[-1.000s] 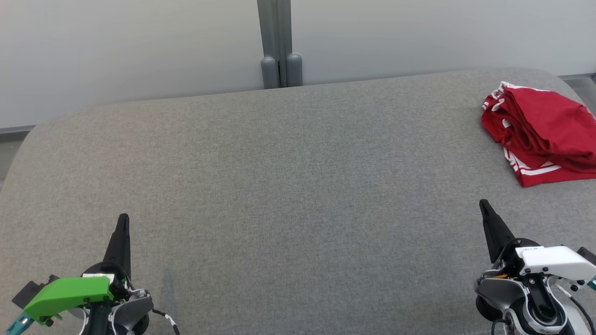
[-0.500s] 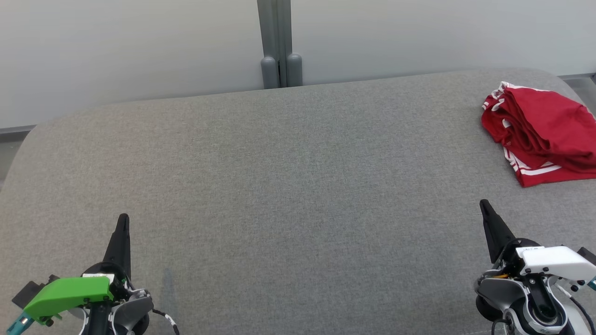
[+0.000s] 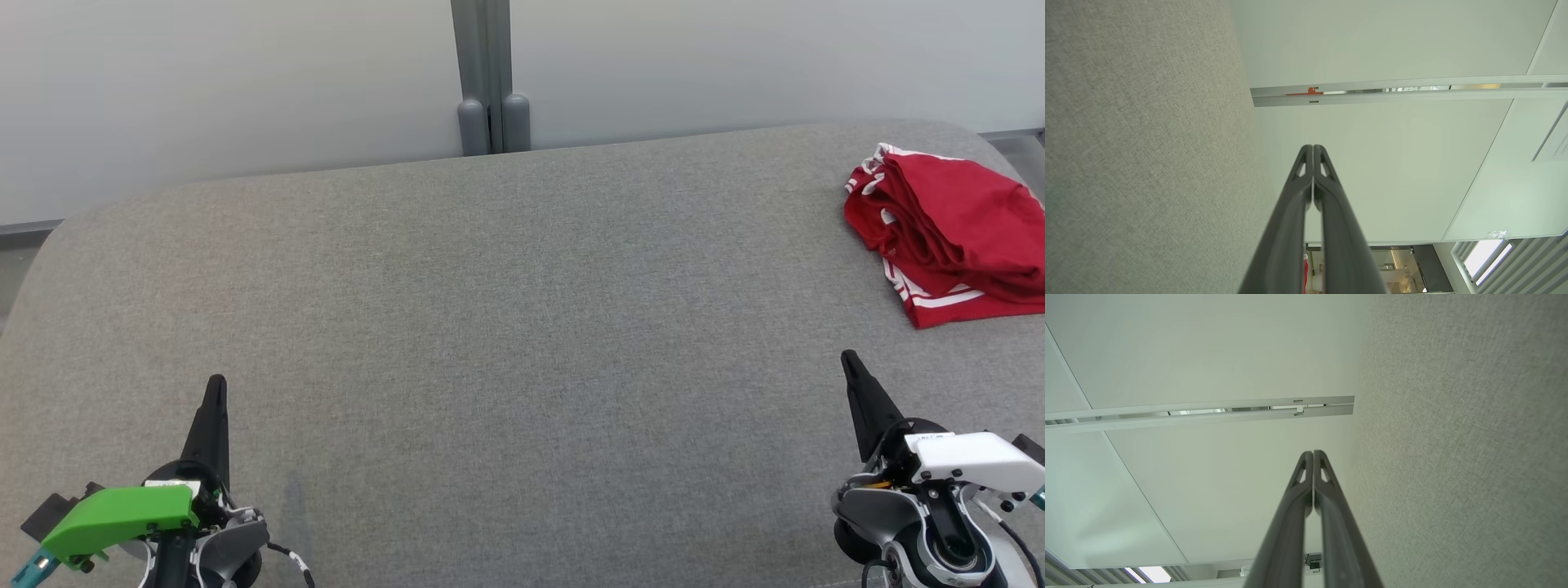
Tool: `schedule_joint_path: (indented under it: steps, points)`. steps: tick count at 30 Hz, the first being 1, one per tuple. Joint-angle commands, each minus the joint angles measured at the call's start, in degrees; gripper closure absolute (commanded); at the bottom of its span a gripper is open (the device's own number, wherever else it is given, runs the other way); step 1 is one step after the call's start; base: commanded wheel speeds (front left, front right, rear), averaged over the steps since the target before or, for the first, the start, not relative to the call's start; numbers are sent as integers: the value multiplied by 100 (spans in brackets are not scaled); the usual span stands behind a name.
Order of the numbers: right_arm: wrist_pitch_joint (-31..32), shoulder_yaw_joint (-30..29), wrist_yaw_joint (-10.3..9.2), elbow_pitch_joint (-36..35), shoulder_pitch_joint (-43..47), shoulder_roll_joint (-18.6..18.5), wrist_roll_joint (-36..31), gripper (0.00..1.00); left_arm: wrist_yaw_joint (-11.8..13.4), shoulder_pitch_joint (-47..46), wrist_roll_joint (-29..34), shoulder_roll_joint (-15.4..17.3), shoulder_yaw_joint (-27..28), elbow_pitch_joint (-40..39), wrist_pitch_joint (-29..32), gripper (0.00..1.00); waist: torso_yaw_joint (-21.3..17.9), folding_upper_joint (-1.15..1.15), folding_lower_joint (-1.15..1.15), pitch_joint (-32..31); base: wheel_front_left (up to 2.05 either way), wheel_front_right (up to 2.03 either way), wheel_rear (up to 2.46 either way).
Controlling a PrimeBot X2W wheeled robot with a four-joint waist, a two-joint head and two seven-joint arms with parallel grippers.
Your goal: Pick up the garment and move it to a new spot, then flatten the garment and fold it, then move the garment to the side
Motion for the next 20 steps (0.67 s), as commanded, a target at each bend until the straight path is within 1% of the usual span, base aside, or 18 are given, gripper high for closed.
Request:
schedule_joint_path:
  steps: [1, 20]
  points:
    - [22, -14, 0, 12, -30, 0, -26, 100, -32, -64, -4, -1, 12, -12, 20, 100, 0, 0, 0, 0, 0, 0, 0]
    - [36, -27, 0, 12, -32, 6, -30, 100, -32, -64, -5, -1, 12, -12, 20, 100, 0, 0, 0, 0, 0, 0, 0]
